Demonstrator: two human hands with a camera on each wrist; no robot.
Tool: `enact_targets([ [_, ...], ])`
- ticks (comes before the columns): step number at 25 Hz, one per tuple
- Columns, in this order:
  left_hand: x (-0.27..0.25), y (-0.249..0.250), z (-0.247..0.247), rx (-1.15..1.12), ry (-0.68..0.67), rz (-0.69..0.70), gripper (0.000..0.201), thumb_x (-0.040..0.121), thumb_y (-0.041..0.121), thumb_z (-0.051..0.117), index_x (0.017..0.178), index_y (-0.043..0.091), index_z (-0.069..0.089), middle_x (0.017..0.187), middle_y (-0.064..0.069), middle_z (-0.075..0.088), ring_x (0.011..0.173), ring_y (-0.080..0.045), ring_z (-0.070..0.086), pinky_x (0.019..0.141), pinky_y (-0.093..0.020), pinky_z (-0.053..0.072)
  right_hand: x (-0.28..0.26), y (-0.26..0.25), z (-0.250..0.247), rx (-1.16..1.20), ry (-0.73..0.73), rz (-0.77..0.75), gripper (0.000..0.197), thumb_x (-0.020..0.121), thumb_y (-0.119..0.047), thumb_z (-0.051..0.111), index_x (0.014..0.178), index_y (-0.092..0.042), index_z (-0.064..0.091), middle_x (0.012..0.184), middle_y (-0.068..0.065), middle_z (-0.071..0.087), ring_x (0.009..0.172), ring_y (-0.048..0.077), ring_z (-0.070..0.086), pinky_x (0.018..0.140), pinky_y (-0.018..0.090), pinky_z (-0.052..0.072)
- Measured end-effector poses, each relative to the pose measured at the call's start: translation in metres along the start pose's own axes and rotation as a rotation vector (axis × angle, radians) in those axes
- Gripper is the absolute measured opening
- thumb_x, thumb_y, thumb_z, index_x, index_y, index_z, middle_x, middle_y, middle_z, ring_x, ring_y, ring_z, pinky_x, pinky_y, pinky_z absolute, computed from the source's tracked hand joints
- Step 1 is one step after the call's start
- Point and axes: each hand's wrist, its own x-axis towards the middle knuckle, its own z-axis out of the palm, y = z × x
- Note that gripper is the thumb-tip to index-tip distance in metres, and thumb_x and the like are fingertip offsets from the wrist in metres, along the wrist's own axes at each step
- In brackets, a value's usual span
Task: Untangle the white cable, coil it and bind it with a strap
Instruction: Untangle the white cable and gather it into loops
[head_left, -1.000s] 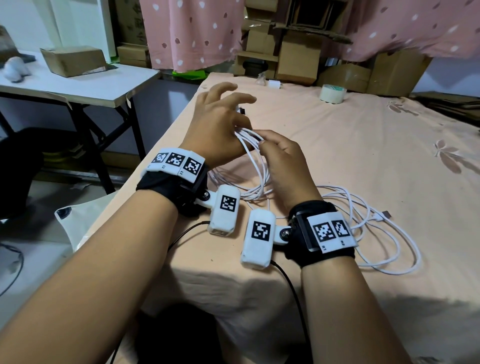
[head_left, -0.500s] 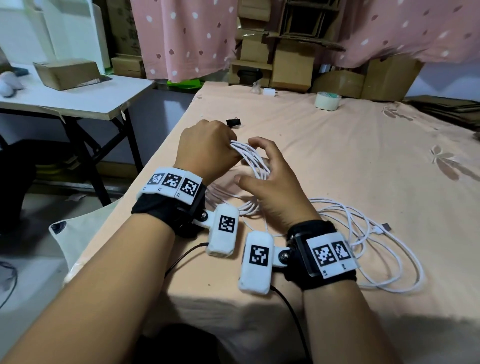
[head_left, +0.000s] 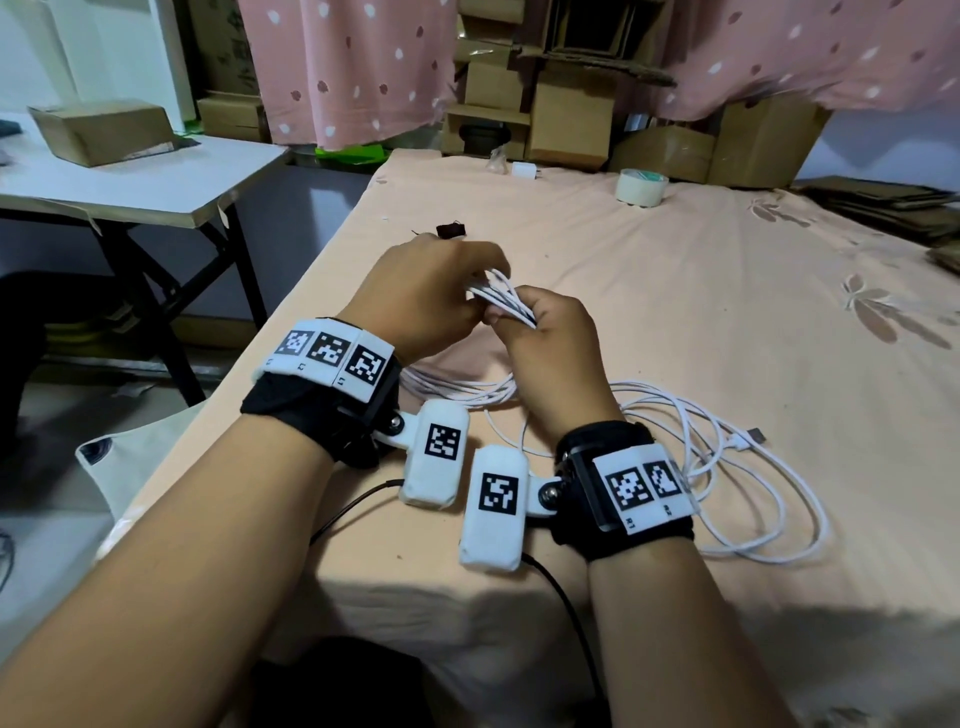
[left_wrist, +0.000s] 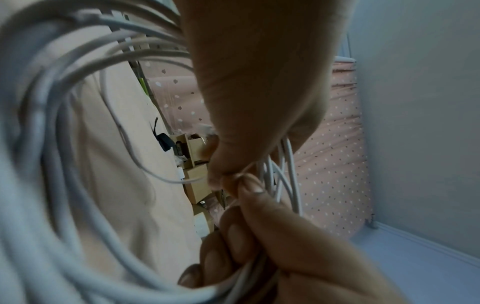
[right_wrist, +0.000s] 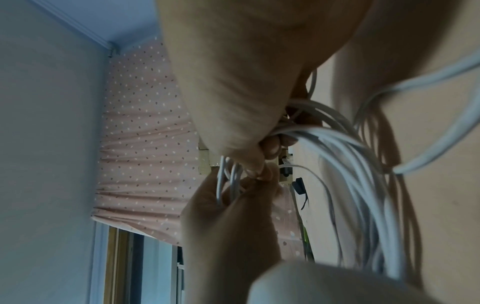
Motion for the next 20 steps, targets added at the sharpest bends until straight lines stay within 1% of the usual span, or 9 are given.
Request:
enact_targets([
  [1,-0.001,0.001,0.000,0.029,-0.029,-0.025,0.008,0.079,0.021,0.064,0.087,0.023,0.066,0.076,0.002,0.065,0.084,-0.033,0.062,0.073,-0.040,0.050,0.001,-0.001,0.000,-0.017,0.006,-0.006,0.016,0.089,-0.021,0.061,0.075,-0.013,0.062,0.058,-0.006,0.045,0.062,0.018,0.037,0.059,0.033,0.031],
  [2,-0.001,0.000,0.000,0.066,-0.007,-0.064,0.008,0.079,0.023,0.064,0.074,0.021,0.058,0.069,0.000,0.057,0.077,-0.035,0.057,0.063,-0.038,0.046,0.001,-0.002,-0.001,-0.041,0.017,-0.014,0.016,0.088,-0.022,0.062,0.076,-0.011,0.061,0.059,-0.004,0.046,0.062,0.020,0.037,0.059,0.035,0.032],
  [3,-0.002,0.001,-0.001,0.124,0.023,-0.103,0.022,0.079,0.028,0.062,0.065,0.018,0.049,0.063,-0.001,0.050,0.071,-0.036,0.052,0.058,-0.037,0.040,0.001,-0.003,-0.001,-0.066,0.035,-0.019,0.016,0.086,-0.023,0.063,0.076,-0.011,0.060,0.061,0.000,0.049,0.062,0.023,0.040,0.058,0.036,0.035],
  [5,-0.003,0.001,-0.005,0.196,0.159,-0.238,0.036,0.083,0.035,0.061,0.059,0.016,0.041,0.056,-0.002,0.039,0.065,-0.035,0.042,0.056,-0.034,0.032,0.000,-0.003,-0.001,-0.117,0.076,-0.001,0.017,0.082,-0.024,0.066,0.072,-0.013,0.056,0.061,0.001,0.052,0.064,0.028,0.046,0.057,0.037,0.040],
  [9,-0.004,-0.008,-0.011,0.201,0.271,-0.522,0.030,0.085,0.024,0.057,0.061,0.011,0.045,0.054,-0.004,0.034,0.064,-0.038,0.042,0.057,-0.034,0.027,0.001,0.000,-0.005,-0.209,0.098,0.088,0.015,0.078,-0.029,0.070,0.070,-0.020,0.061,0.062,-0.009,0.058,0.064,0.015,0.054,0.061,0.030,0.040],
  [12,-0.004,-0.008,-0.012,0.151,0.280,-0.504,0.024,0.083,0.018,0.055,0.061,0.011,0.048,0.054,-0.004,0.036,0.064,-0.038,0.041,0.058,-0.034,0.028,-0.003,-0.002,-0.001,-0.090,-0.009,0.105,0.012,0.078,-0.032,0.073,0.082,-0.022,0.068,0.069,-0.008,0.064,0.072,0.020,0.062,0.066,0.034,0.049],
  [15,-0.003,-0.005,-0.009,0.037,0.296,-0.396,0.030,0.086,0.019,0.054,0.058,0.011,0.045,0.051,-0.002,0.035,0.060,-0.036,0.038,0.055,-0.034,0.026,-0.004,-0.002,0.005,0.021,-0.082,0.158,0.021,0.074,-0.037,0.076,0.086,-0.027,0.061,0.077,-0.006,0.065,0.082,0.029,0.067,0.080,0.050,0.058],
  [18,-0.002,-0.009,-0.006,-0.056,0.370,-0.338,0.034,0.087,0.025,0.055,0.057,0.011,0.047,0.051,-0.004,0.041,0.059,-0.033,0.038,0.054,-0.038,0.028,0.001,-0.002,0.003,-0.014,0.052,0.075,0.009,0.081,-0.025,0.063,0.085,-0.018,0.061,0.077,0.002,0.069,0.079,0.032,0.065,0.077,0.052,0.055],
  [20,-0.002,-0.012,-0.004,-0.088,0.409,-0.335,0.034,0.088,0.029,0.059,0.061,0.009,0.052,0.054,-0.005,0.043,0.060,-0.033,0.040,0.054,-0.040,0.032,0.002,-0.003,0.000,0.017,0.152,0.022,0.007,0.085,-0.024,0.060,0.082,-0.018,0.061,0.074,0.002,0.068,0.076,0.033,0.064,0.075,0.052,0.055],
])
